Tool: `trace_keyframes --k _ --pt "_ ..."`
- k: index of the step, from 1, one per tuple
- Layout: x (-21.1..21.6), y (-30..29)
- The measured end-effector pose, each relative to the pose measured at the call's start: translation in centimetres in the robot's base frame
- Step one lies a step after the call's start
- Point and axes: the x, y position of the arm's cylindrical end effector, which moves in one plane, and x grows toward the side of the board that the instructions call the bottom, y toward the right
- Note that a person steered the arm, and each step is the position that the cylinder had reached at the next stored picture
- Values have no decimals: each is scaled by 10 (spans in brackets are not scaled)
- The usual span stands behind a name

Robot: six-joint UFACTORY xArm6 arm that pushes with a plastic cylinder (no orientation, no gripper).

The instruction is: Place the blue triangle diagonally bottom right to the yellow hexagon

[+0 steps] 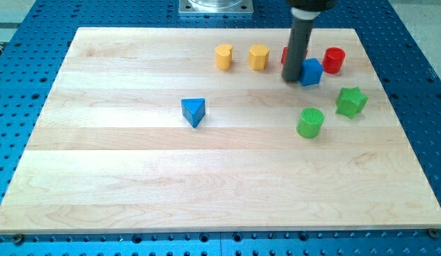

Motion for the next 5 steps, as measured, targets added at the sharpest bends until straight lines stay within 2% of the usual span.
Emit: trace_keyframes --k 1,2,3,4,5 --pt "73 -77" --pt "94 -141" --pt "140 -202" --pt "116 -235" --pt "81 -159"
